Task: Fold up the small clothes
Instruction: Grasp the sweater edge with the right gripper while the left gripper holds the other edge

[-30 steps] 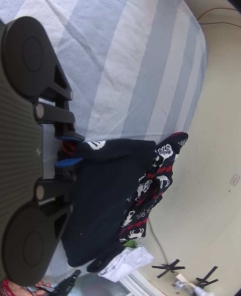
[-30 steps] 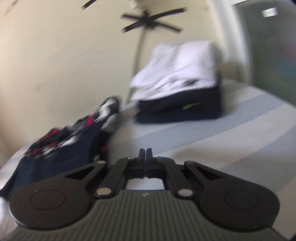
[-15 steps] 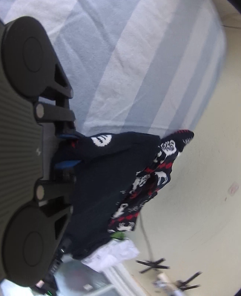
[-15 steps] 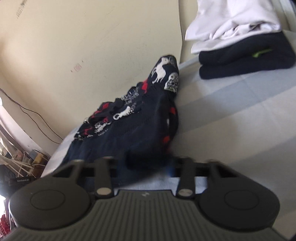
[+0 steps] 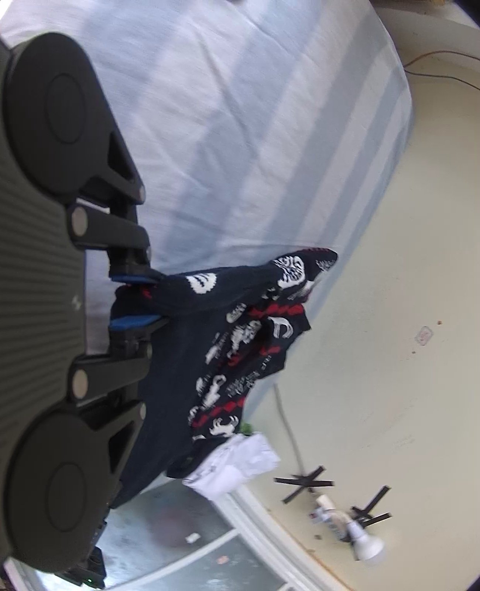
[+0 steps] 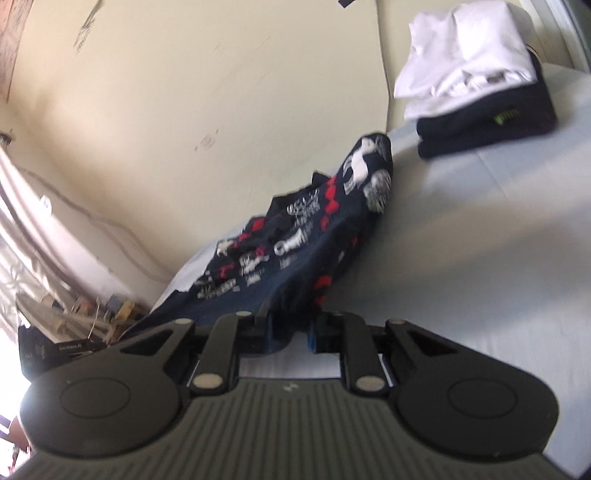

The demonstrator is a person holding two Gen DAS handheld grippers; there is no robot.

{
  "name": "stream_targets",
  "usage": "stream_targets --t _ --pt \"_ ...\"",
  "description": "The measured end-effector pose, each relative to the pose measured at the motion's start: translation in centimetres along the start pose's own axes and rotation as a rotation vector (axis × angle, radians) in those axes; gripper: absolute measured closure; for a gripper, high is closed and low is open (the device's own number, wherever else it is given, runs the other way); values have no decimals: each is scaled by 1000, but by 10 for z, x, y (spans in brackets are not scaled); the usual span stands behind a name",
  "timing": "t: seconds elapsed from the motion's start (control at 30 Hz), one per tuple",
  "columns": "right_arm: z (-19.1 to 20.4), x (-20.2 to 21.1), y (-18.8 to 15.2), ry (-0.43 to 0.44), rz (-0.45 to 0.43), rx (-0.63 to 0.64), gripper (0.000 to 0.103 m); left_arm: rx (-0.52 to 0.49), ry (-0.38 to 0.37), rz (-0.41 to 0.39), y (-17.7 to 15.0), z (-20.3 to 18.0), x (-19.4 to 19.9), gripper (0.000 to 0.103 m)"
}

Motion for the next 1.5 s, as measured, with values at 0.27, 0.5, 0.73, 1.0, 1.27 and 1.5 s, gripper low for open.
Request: stream_targets --t 0.27,0.5,0.73,1.0,1.27,1.5 --pt "-12 32 -86 -112 138 43 71 -25 137 106 -55 30 10 62" --pt "-30 65 -12 -208 -108 53 59 -68 168 -124 28 27 40 24" --pt "23 -10 63 -100 -123 243 36 -334 109 -125 112 -58 -48 6" --pt "12 -152 143 -76 55 249 13 -369 105 130 169 -92 -213 14" --pt "-16 -250 137 -74 288 184 16 -341 151 280 167 -74 -301 55" --pt "-7 -262 120 -85 332 245 91 -367 160 193 161 -80 -268 91"
Point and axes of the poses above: each gripper's, at about its wrist camera, not at the fingertips, and x roughly against the way its jaws point, z to its left, y to its top, the point moved 9 cm from there along -x, roughly the way its jaws point
